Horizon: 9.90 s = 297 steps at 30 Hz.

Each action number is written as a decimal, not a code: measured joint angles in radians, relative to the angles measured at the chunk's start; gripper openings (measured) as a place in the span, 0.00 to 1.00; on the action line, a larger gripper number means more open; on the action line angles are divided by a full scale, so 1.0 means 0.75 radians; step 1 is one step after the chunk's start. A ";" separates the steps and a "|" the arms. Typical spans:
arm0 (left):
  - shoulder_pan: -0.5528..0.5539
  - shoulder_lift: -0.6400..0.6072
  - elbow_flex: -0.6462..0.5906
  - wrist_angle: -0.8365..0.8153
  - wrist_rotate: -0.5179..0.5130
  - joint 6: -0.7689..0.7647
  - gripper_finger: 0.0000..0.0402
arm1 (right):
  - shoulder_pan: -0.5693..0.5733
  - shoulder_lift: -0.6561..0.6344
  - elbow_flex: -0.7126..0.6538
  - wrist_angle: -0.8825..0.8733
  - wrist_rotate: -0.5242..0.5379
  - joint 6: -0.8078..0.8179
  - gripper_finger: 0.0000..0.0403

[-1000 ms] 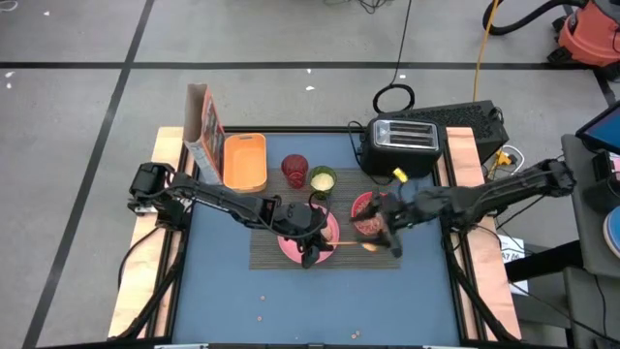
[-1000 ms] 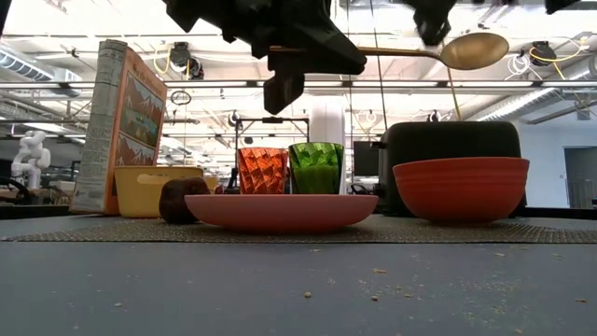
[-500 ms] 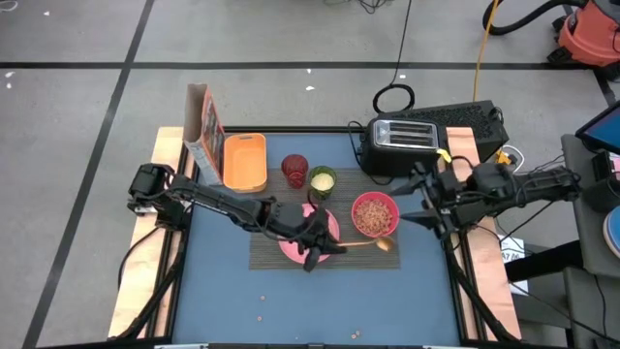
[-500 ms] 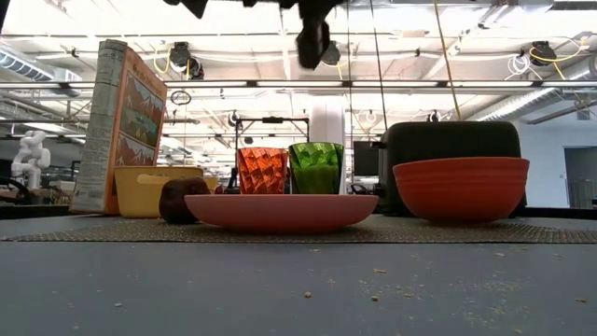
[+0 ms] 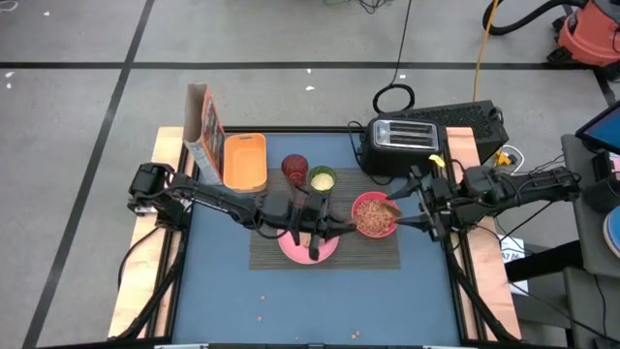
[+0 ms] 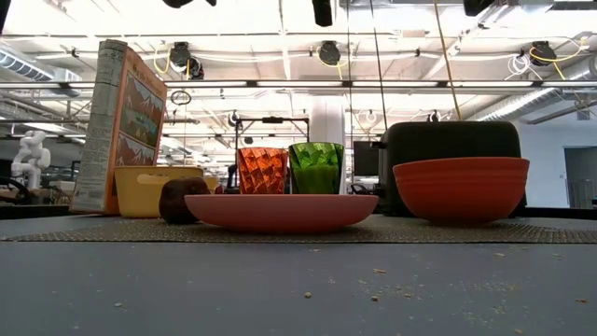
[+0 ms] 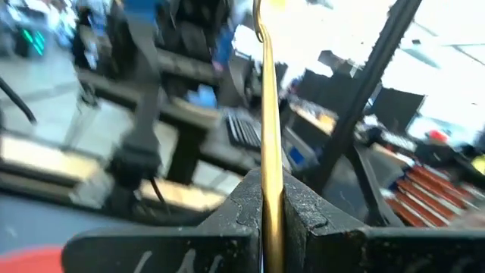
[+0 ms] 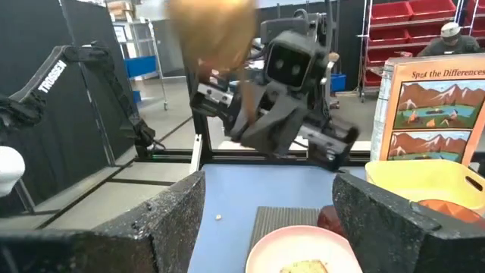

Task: Arrange a breakfast setting
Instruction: Put the gold spoon to the right of the pink bowl, then return to Home Position

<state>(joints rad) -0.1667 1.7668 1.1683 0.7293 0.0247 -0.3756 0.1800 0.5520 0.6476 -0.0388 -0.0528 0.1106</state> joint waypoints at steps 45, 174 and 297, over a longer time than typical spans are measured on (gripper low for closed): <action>0.057 0.000 0.000 0.130 -0.145 0.300 0.04 | -0.001 0.668 0.000 1.124 0.154 -0.144 0.08; 0.059 0.001 0.000 -0.424 -0.146 0.176 0.43 | -0.032 0.407 -0.474 -0.742 0.071 1.971 0.18; -0.070 -2.350 -1.545 -0.625 -0.562 0.778 0.43 | -0.033 -0.440 -0.475 0.579 0.279 0.204 0.24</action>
<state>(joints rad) -0.2194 0.0044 0.0097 0.2604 -0.3969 0.2080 0.1555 0.2216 0.2916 0.3957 0.1562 0.2635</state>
